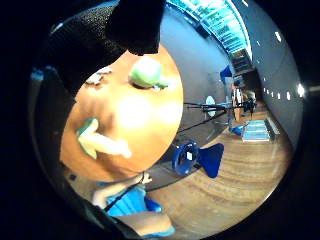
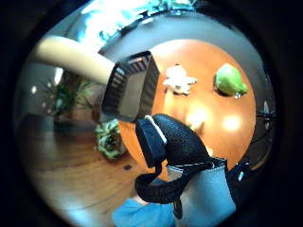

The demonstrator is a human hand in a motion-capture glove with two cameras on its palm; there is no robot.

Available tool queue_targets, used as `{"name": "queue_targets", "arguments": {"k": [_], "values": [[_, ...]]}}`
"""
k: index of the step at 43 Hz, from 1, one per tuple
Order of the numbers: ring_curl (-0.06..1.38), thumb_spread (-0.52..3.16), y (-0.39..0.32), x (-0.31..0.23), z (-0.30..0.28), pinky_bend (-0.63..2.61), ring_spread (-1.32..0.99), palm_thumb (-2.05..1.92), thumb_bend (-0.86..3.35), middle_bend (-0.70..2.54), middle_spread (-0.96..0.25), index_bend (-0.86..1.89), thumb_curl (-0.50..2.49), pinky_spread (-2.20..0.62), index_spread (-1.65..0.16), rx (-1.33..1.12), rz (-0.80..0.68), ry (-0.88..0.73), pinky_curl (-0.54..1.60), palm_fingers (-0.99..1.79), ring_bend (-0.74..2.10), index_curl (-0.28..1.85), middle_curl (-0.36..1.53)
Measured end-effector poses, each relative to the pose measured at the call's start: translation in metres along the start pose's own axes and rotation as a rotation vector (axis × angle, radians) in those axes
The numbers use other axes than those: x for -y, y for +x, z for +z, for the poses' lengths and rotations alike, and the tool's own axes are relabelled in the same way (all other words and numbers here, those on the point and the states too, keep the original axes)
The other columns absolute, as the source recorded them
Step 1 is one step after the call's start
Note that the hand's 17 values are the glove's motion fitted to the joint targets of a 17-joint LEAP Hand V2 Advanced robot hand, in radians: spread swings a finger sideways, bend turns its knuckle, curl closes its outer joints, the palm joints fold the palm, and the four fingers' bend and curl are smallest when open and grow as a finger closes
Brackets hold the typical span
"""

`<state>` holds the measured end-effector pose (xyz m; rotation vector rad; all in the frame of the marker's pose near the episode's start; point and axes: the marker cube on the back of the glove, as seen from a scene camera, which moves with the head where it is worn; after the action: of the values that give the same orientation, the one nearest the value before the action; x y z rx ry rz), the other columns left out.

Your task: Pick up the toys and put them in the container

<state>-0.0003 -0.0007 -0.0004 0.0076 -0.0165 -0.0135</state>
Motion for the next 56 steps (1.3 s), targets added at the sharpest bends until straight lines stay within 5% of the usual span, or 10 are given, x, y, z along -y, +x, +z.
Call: {"name": "queue_targets", "arguments": {"k": [18,40,46,56], "values": [[0.10,1.05,0.024,0.011,0.005,0.91,0.02,-0.04,-0.03,0.19,0.03,0.15,0.09,0.06,-0.26,-0.086,-0.130,0.017,0.29,0.01,0.30,0.12,0.13],[0.16,1.14,0.133,0.093,0.070,0.99,0.02,-0.03,-0.03,0.19,0.02,0.14,0.17,0.06,-0.29,-0.168,-0.165,-0.042,0.32,-0.05,0.36,0.19,0.24],[0.17,1.12,0.146,0.125,0.102,1.01,0.02,-0.04,-0.04,0.18,0.02,0.13,0.18,0.06,-0.29,-0.068,0.094,-0.096,0.33,-0.07,0.36,0.20,0.25],[0.19,1.09,0.175,0.149,0.168,1.06,0.02,-0.04,-0.04,0.17,0.02,0.09,0.20,0.06,-0.28,-0.163,0.010,-0.239,0.35,-0.13,0.36,0.19,0.27]]}}
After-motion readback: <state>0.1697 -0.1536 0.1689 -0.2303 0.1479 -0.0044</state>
